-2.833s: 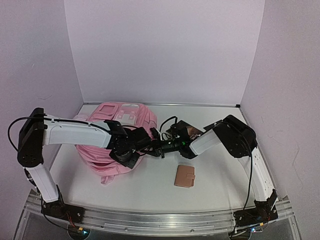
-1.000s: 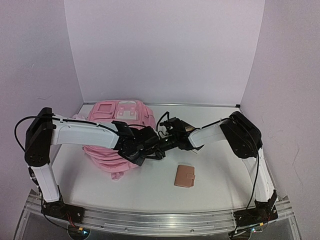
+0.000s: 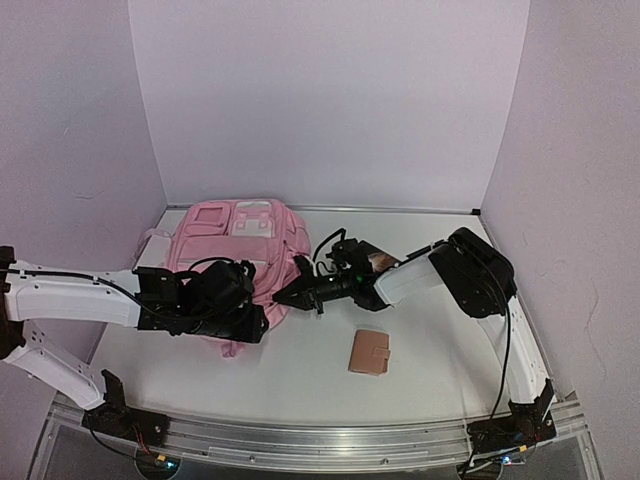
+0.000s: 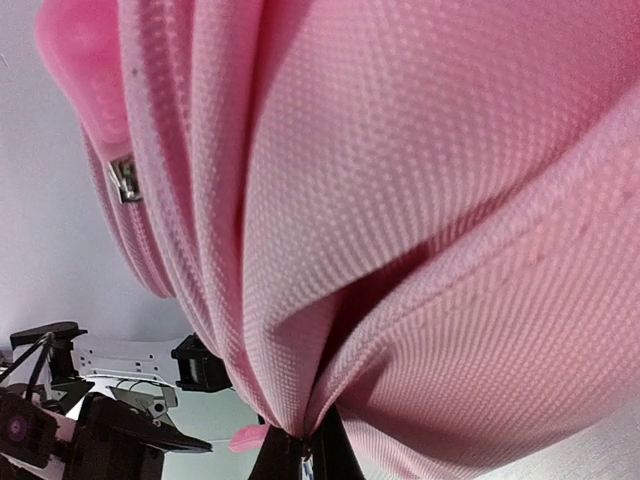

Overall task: Pack the student bag
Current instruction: Zip the student bag at the center of the board.

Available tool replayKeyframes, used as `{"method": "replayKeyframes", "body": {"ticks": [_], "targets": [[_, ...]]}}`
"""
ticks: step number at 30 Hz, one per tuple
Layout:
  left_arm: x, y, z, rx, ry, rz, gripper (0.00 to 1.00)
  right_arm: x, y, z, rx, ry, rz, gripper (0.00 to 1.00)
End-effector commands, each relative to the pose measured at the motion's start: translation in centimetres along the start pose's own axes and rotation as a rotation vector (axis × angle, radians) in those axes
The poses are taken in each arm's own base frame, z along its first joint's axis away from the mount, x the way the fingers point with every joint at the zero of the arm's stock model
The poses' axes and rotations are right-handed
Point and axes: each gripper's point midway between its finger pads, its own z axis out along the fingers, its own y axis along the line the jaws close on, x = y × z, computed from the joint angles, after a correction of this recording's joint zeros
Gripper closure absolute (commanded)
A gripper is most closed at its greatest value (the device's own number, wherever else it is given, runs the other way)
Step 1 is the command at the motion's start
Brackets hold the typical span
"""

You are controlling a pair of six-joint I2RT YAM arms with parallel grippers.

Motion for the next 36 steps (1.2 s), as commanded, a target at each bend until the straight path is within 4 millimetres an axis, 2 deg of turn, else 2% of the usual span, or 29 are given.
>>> {"method": "replayKeyframes", "body": {"ticks": [1, 6, 11, 16, 25, 36], "targets": [[-2.1, -1.6, 0.3, 0.127, -0.047, -0.181, 0.51, -1.1, 4.6, -0.6, -0.154, -0.04, -0.162, 1.0], [-3.9, -0.9, 0.1, 0.215, -0.104, -0.318, 0.54, -0.7, 4.8, -1.1, -0.148, -0.052, -0.232, 1.0], [-4.4, -0.8, 0.9, 0.213, -0.102, -0.339, 0.58, -0.7, 5.1, -1.2, -0.155, -0.058, -0.256, 1.0], [-5.0, 0.0, 1.5, 0.21, -0.106, -0.406, 0.65, -0.4, 5.4, -1.4, -0.162, -0.059, -0.291, 1.0], [-4.8, 0.4, 3.0, 0.178, -0.047, -0.462, 0.69, -0.3, 5.9, -1.3, -0.173, -0.064, -0.308, 1.0], [-5.1, 0.6, 4.9, 0.165, -0.022, -0.48, 0.68, 0.2, 6.5, -1.3, -0.182, -0.055, -0.319, 1.0]]}}
